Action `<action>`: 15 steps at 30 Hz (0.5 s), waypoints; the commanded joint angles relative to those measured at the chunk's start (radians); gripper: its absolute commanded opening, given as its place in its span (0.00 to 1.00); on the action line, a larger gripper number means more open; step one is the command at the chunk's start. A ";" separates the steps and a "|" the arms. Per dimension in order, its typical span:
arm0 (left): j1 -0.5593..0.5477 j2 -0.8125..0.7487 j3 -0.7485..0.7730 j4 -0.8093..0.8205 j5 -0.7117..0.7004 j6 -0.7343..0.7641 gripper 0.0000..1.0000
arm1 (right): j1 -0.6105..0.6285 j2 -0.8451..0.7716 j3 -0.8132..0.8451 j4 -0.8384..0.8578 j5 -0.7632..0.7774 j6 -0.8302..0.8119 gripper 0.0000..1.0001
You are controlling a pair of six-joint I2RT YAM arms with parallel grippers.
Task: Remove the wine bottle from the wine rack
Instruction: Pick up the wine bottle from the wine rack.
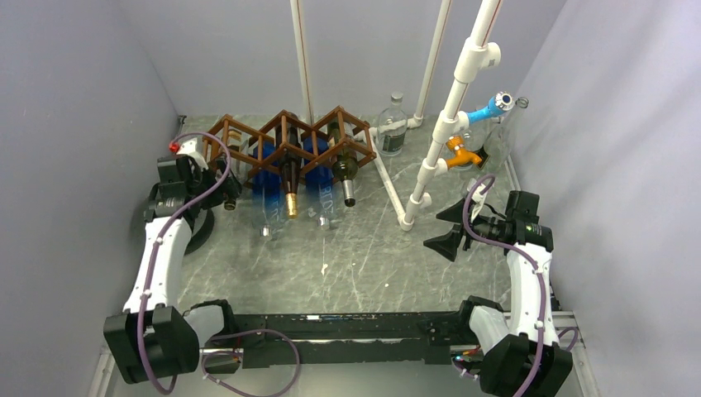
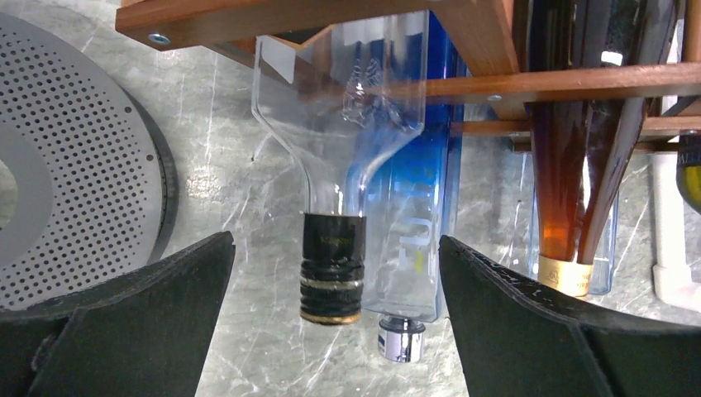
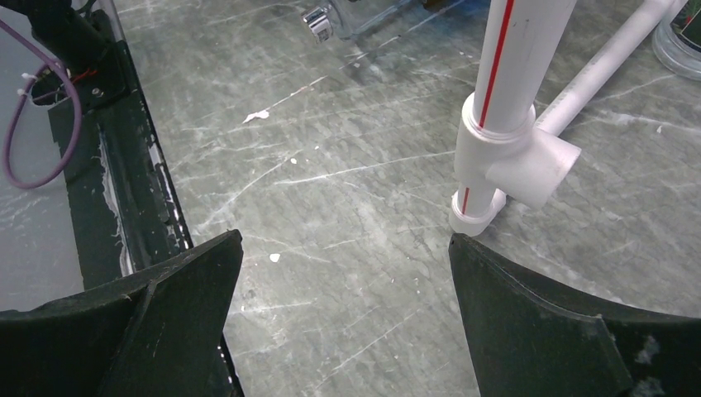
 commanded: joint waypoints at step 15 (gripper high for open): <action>0.072 0.152 -0.021 0.157 0.196 -0.026 0.99 | 0.021 -0.014 0.007 -0.006 -0.001 -0.050 0.98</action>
